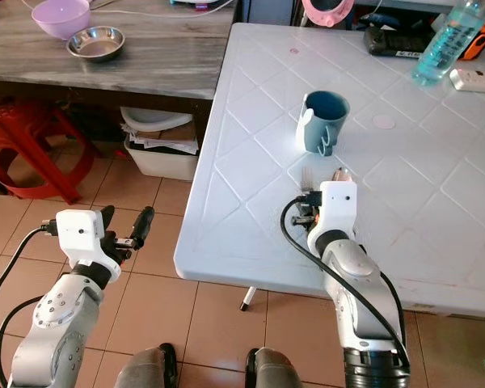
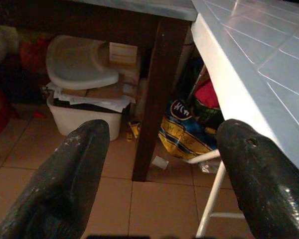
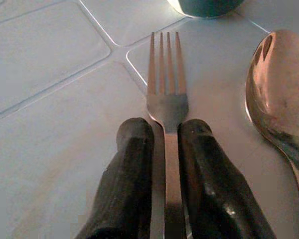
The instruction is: Setting the table
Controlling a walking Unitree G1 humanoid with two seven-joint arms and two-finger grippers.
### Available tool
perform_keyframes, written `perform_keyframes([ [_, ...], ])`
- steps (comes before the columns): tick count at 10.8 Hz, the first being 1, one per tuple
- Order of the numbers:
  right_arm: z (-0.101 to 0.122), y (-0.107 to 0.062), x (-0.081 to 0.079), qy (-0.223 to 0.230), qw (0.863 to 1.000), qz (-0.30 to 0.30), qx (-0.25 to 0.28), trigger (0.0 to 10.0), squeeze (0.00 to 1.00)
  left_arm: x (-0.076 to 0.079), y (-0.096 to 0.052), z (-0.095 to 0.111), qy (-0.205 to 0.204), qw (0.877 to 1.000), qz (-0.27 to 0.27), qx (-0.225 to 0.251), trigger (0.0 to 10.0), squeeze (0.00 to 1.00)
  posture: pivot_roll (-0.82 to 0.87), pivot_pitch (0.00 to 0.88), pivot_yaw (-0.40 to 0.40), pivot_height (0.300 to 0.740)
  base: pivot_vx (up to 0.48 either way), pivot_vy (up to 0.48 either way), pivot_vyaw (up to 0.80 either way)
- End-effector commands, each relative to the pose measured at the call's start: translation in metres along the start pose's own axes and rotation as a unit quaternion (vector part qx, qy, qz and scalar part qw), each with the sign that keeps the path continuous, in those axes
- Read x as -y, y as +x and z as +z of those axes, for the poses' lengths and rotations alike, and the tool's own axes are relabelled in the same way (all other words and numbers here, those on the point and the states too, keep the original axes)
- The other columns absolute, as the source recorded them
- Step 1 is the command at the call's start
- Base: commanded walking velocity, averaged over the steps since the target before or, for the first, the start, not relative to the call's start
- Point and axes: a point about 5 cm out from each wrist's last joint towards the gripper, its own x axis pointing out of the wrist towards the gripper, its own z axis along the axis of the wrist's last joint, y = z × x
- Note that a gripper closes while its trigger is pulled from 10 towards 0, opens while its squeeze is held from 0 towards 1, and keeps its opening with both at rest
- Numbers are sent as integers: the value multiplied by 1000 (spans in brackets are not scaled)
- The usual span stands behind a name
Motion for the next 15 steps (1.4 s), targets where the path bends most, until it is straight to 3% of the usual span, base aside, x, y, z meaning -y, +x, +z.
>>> perform_keyframes([
  [1,-51,-6,2,22,992,-9,-123,0,0,1,-2,1,-1,1000,-5,-1,10000,0,-13,192,1,740,0,0,0],
  [3,-48,-4,1,35,992,-19,-117,0,0,1,-2,-1,1,1000,-1,-4,10000,0,-8,195,0,740,0,0,0],
  [5,-28,3,-7,60,996,-11,-62,0,0,4,-1,-2,-7,1000,9,-3,10000,0,-8,198,-3,740,0,131,0],
  [9,3,12,-15,71,997,-9,34,0,0,8,5,1,-6,1000,0,13,10000,0,-13,162,-3,740,0,477,0],
  [15,25,18,-10,60,993,-12,100,0,0,11,11,4,-4,1000,-10,26,10000,0,-20,151,-5,740,189,407,0],
])
